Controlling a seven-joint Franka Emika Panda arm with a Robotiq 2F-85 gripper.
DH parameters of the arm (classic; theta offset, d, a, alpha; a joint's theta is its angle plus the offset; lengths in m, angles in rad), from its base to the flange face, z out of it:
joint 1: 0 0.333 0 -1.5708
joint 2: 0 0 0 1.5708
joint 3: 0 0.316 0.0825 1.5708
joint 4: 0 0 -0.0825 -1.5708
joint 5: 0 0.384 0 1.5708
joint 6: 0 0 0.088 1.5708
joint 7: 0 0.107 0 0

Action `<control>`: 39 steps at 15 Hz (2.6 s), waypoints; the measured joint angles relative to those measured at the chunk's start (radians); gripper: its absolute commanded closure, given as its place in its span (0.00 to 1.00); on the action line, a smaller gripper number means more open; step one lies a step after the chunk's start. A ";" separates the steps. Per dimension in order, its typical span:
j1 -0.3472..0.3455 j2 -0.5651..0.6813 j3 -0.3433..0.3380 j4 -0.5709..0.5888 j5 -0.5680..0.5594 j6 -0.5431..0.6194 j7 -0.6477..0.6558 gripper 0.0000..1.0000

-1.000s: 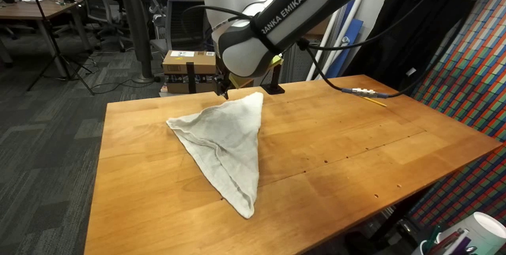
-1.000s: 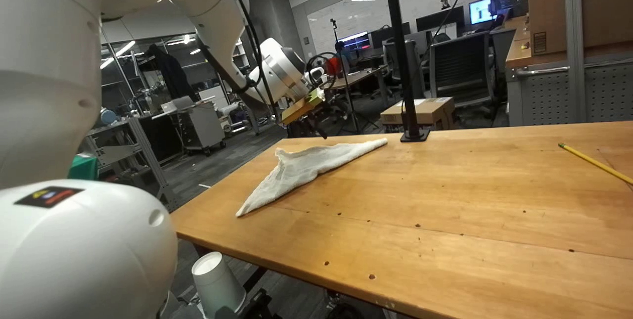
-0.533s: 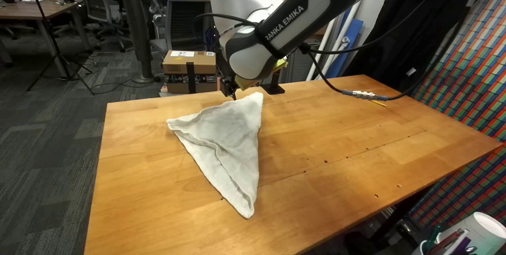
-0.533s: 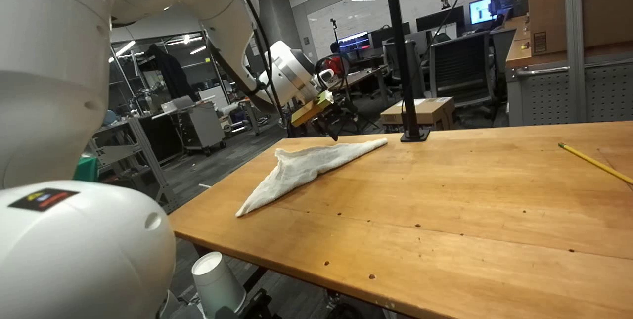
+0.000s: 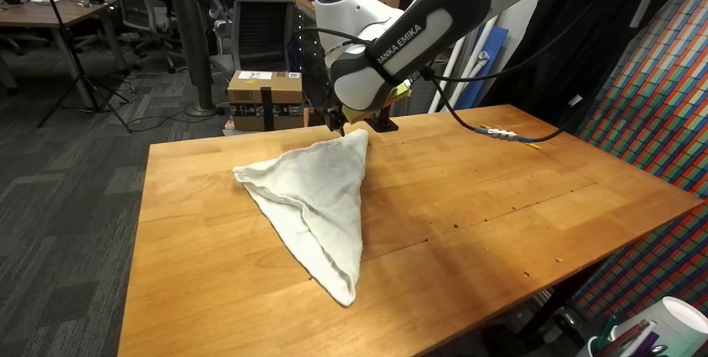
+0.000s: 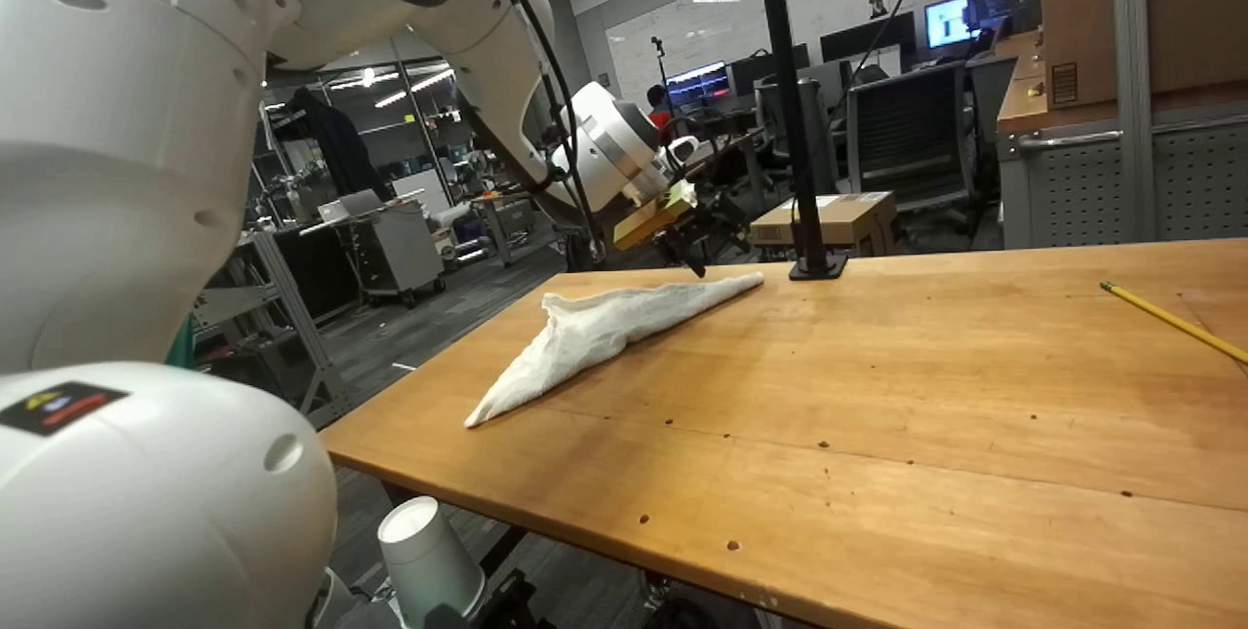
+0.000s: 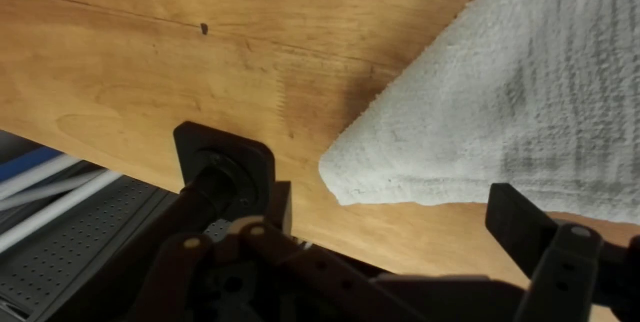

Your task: Fold the white towel into a triangle twice

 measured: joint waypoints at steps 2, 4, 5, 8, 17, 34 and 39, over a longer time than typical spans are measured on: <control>-0.007 0.024 -0.002 0.028 0.021 -0.001 0.030 0.00; -0.008 0.046 -0.003 0.055 0.068 -0.018 0.078 0.00; -0.007 0.056 -0.003 0.065 0.095 -0.029 0.103 0.00; -0.007 0.080 -0.004 0.089 0.154 -0.040 0.163 0.00; -0.018 0.098 -0.026 0.101 0.182 -0.038 0.255 0.00; -0.033 0.115 -0.027 0.096 0.275 -0.040 0.261 0.95; 0.010 0.115 -0.023 0.096 0.267 -0.037 0.258 0.91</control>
